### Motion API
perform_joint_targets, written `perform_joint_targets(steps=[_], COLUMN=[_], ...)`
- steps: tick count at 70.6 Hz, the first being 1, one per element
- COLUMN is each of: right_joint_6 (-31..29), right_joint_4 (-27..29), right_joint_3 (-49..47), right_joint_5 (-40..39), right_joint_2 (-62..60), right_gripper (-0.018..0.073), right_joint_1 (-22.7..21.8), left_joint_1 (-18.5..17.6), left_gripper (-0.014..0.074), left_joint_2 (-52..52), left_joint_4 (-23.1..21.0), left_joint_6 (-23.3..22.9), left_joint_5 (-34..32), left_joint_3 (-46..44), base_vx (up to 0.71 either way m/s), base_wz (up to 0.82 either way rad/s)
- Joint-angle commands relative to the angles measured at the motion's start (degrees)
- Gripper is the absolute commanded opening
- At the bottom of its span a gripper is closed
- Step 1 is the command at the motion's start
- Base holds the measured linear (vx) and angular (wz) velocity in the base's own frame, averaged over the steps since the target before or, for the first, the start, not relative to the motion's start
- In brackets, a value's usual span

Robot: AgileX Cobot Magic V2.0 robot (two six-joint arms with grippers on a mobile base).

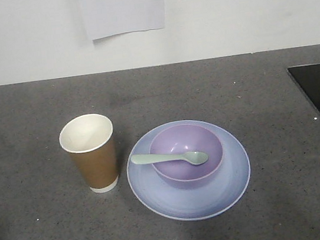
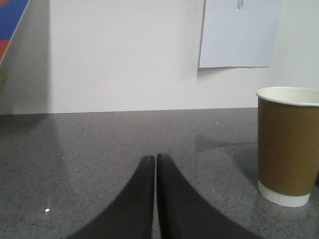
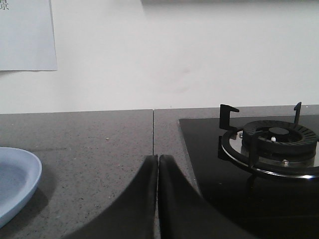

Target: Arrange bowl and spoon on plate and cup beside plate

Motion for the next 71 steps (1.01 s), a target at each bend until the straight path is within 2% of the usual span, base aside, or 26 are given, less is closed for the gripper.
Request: perform_joint_targets(steps=[1,9,27,71], right_joint_6=[-1.7,-3.3,-3.3,-3.3], right_joint_4=[-0.6,-0.2,-0.2,-0.4], right_joint_3=[0.6,0.6,0.6,0.6], right_joint_5=[-3.6,-3.5,-1.3,-1.2], right_joint_2=[-0.5,-0.5,-0.5,-0.4], right_gripper=[-0.0006,-0.0006,-0.0006,-0.0006], right_joint_1=[0.0,0.0,0.0,0.0], left_joint_1=[0.0,0.0,0.0,0.0], left_gripper=[-0.0008,-0.0008,-0.0008,-0.0008], left_joint_2=[-0.8,-0.8,-0.8,-0.8], left_joint_4=[-0.5,-0.5,-0.5,-0.5], left_joint_6=[-0.1,-0.1,-0.1,-0.1], left_joint_5=[-4.5,-4.5,-4.5,-4.5], left_joint_3=[-1.0,-1.0,-1.0,-1.0], base_vx=[0.00,0.00,0.00,0.00], base_wz=[0.00,0.00,0.00,0.00])
